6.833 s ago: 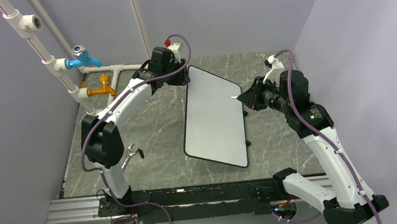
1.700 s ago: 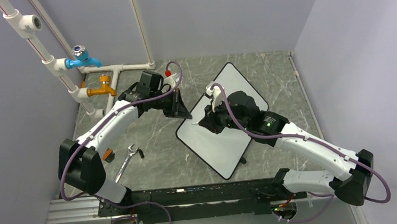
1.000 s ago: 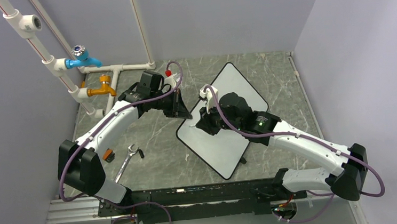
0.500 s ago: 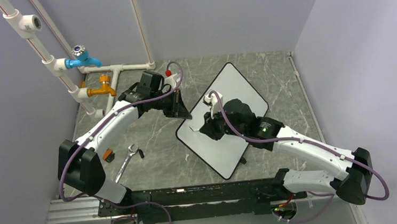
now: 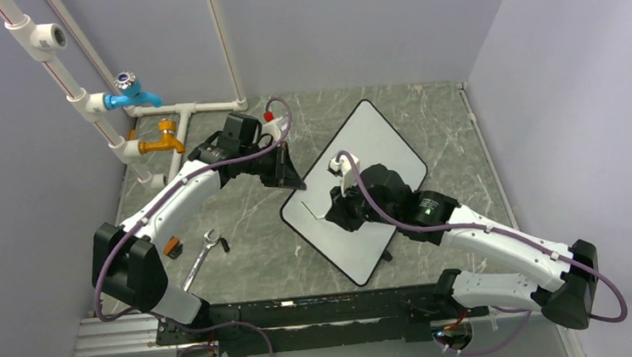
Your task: Write a sentence on the whiteboard
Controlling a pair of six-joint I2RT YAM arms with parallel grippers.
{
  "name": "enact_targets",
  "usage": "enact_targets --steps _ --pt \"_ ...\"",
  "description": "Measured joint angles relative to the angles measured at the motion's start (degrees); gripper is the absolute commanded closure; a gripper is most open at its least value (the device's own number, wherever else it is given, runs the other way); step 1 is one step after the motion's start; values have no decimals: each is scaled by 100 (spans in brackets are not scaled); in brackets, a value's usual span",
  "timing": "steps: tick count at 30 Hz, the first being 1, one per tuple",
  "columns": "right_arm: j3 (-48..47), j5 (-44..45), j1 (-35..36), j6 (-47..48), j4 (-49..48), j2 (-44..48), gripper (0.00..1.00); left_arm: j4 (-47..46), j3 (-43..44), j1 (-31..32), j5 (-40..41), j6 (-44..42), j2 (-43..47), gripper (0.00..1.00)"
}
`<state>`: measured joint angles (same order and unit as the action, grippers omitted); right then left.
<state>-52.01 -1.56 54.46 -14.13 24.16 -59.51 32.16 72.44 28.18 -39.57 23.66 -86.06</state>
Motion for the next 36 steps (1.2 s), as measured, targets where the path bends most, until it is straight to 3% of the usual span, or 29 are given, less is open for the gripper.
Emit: enact_targets --steps 13,36 --pt "-726 118 24 87 -160 -299 100 0 2 4 4 -2 0 100" --pt "-994 501 42 85 -282 -907 100 11 4 13 50 -42 0 100"
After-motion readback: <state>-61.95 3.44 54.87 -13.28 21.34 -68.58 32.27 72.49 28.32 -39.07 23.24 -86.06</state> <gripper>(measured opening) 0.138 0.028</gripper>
